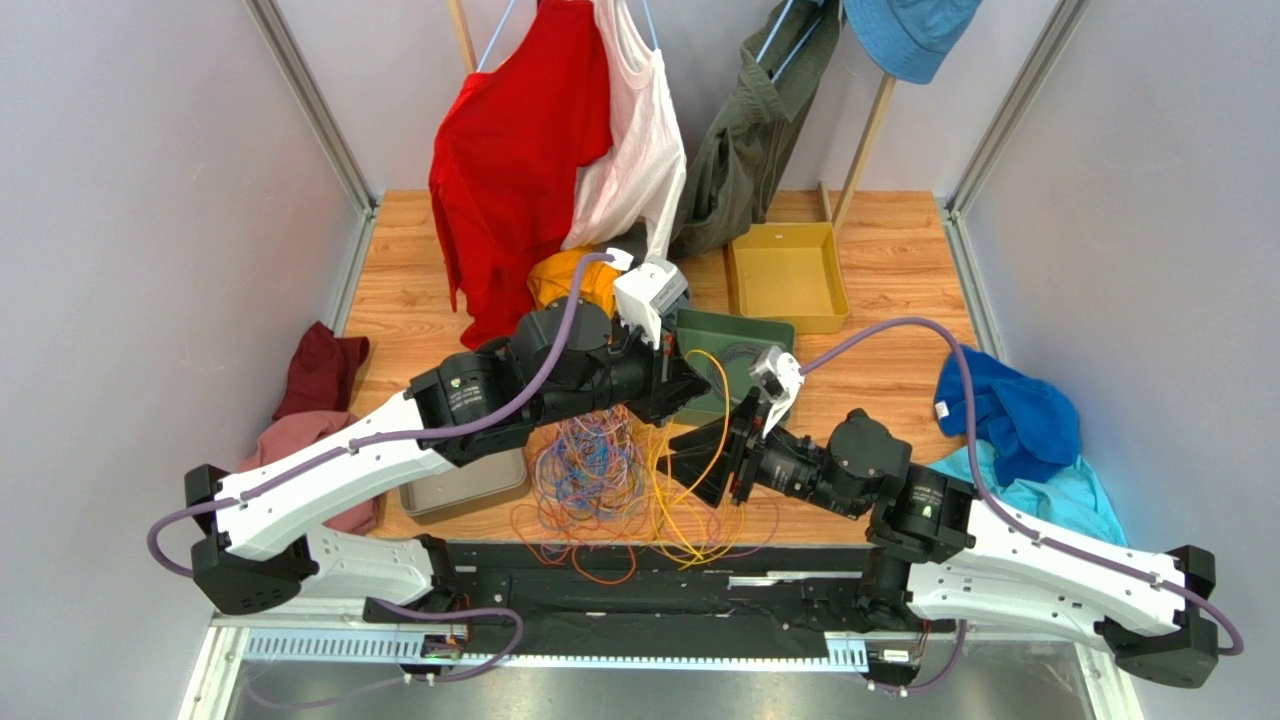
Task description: Untangle the cables
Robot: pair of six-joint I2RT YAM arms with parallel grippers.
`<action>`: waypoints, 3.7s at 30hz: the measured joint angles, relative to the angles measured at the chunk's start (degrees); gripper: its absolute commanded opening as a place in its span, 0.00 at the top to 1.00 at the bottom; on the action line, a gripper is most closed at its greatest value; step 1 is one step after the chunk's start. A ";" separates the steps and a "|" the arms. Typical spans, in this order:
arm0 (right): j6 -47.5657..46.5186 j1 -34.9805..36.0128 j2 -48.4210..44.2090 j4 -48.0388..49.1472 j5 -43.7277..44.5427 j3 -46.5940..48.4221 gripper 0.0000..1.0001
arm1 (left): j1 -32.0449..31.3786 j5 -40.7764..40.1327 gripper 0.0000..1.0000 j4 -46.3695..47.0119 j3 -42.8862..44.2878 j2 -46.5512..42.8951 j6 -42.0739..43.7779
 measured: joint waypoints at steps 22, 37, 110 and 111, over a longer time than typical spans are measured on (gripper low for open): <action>4.70 0.00 2.99 19.65 -0.48 -11.74 1.00 | -0.61 1.05 0.99 2.60 -1.90 -1.16 -2.34; -2.86 -0.74 -5.14 -7.50 28.13 10.95 1.00 | -0.63 -20.00 0.04 -3.82 -21.03 -17.22 -6.99; 2.27 -16.46 30.60 -6.36 11.93 -5.66 1.00 | -0.61 -13.18 0.32 0.02 -42.99 -30.14 -13.79; 2.34 -16.09 28.11 -6.62 12.70 -5.60 1.00 | -0.61 -13.18 0.32 0.02 -43.34 -30.75 -13.94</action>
